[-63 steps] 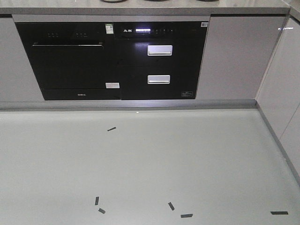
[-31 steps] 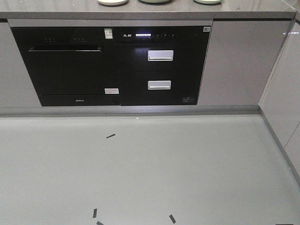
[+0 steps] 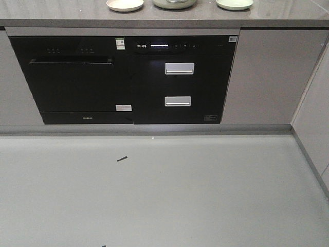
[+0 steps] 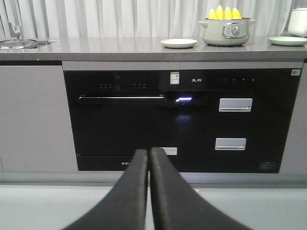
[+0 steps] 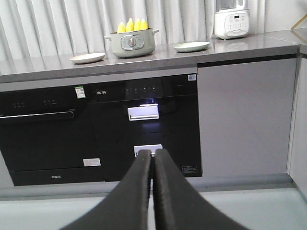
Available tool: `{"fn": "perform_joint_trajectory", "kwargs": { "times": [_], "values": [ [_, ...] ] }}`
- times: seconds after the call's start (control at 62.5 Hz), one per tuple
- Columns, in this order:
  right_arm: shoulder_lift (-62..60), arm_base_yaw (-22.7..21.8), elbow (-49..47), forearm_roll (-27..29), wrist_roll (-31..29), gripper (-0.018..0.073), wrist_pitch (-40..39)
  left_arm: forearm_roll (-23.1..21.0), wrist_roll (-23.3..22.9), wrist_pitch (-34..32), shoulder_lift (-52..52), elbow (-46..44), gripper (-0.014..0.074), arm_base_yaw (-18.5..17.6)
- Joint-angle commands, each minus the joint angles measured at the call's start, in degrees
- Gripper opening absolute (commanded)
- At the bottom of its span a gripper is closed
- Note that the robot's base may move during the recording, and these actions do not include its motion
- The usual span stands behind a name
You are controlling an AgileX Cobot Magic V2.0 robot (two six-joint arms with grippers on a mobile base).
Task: Distribute corn equally
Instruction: 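Drive the base toward the counter with the pot and plates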
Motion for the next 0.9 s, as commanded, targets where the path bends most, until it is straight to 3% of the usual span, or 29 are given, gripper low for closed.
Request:
{"fn": "perform_joint_trajectory", "kwargs": {
  "times": [0.0,0.879],
  "values": [
    [-0.1,-0.2,0.6,-0.3,-0.1,-0.0002,-4.2,-0.1,-0.5,-3.9,-0.9,0.8,-0.0007,0.1],
    [-0.1,-0.2,0.6,-0.3,-0.1,-0.0002,-4.2,-0.1,-0.5,-3.9,-0.9,0.8,-0.0007,0.1]
  ]
}}
